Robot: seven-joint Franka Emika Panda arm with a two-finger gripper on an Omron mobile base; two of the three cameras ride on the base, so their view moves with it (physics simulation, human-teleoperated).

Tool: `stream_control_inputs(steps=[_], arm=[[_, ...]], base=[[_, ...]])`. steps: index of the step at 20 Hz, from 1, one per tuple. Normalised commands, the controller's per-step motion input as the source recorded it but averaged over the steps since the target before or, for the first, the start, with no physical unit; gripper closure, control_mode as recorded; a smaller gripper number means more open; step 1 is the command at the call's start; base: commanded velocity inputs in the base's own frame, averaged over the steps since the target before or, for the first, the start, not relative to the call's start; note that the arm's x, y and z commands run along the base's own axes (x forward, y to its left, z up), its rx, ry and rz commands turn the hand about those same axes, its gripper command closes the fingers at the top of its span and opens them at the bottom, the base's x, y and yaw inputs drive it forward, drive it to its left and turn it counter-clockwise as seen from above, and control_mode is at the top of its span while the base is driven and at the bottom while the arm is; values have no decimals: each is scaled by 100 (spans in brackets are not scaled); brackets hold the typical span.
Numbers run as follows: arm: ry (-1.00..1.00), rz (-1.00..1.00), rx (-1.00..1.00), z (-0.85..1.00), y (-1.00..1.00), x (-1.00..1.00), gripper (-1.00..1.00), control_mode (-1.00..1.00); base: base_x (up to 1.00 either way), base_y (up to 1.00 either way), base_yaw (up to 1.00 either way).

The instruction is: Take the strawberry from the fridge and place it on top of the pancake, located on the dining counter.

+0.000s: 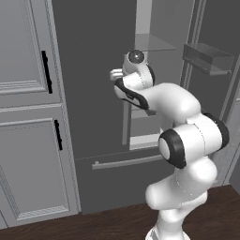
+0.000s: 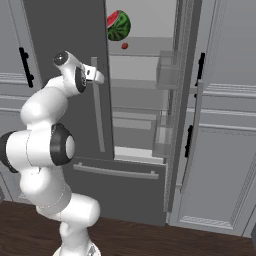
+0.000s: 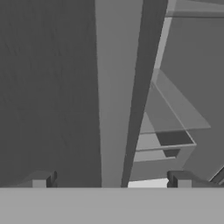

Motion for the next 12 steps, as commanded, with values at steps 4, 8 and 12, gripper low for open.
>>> stream_control_inputs(steps=[4, 8, 12], arm=[[0, 0, 0, -12, 1, 29, -100, -100], [0, 0, 0, -17, -31, 29, -100, -100], [0, 5, 1, -21, -33, 23, -100, -100]], base=[[0, 0, 0], [0, 0, 0], [0, 0, 0]])
